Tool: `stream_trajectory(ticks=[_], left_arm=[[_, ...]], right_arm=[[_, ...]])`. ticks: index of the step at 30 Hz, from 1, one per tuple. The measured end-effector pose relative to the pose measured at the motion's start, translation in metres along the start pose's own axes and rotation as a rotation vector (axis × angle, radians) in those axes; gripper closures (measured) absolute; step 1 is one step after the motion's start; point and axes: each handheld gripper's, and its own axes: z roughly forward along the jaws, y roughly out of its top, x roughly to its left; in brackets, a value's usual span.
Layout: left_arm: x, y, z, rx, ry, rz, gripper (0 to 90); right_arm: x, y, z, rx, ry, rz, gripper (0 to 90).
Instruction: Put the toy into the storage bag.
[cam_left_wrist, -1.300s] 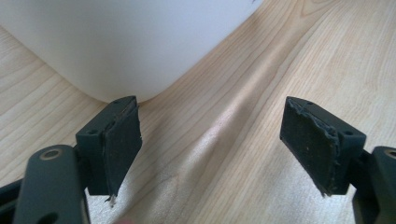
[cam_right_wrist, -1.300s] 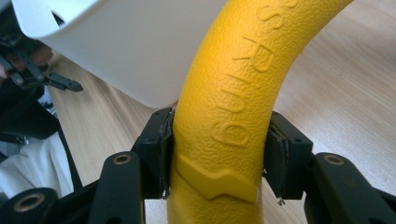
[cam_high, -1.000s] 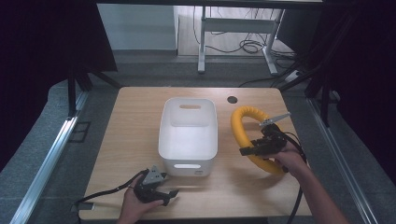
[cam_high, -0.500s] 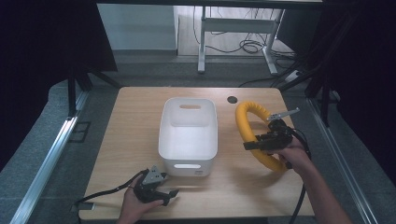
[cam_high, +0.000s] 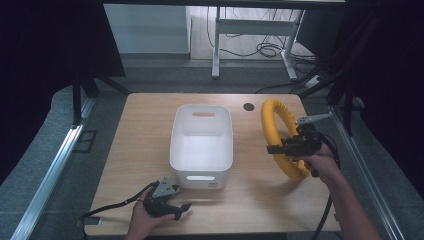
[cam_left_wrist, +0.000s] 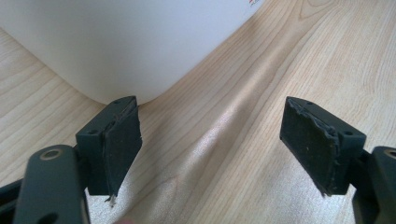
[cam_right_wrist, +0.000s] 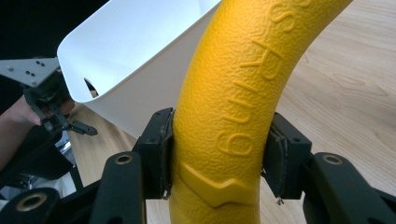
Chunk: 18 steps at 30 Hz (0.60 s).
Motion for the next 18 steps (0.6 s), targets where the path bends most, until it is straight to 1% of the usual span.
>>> stream_trajectory(ticks=[5,8,10,12,13,14,15,16,18], left_arm=[[0.0,0.0,0.0,0.0,0.0,0.0,20.7],[0.0,0.0,0.0,0.0,0.0,0.001,20.7],[0.0,0.0,0.0,0.003,0.0,0.003,20.7],[0.0,0.0,0.0,0.002,0.0,0.002,20.7],[0.0,0.0,0.0,0.002,0.0,0.003,20.7],[0.0,0.0,0.0,0.002,0.0,0.002,20.7],[0.0,0.0,0.0,0.002,0.0,0.002,20.7],[0.0,0.0,0.0,0.001,0.0,0.002,20.7],[0.0,0.0,0.0,0.001,0.0,0.002,20.7]], right_arm=[[-0.001,0.001,-0.003,-0.013,0.0,0.008,49.6],[-0.002,0.004,-0.007,-0.032,0.008,0.008,49.6],[-0.002,0.006,-0.01,-0.051,0.019,0.011,49.7],[0.0,0.01,-0.015,-0.083,0.033,0.009,49.7],[0.0,0.01,-0.015,-0.083,0.033,0.009,49.7],[0.003,0.013,-0.017,-0.1,0.039,0.005,49.8],[0.003,0.013,-0.017,-0.1,0.039,0.005,49.8],[0.005,0.015,-0.018,-0.116,0.045,-0.001,49.8],[0.006,0.016,-0.018,-0.122,0.048,-0.004,49.8]])
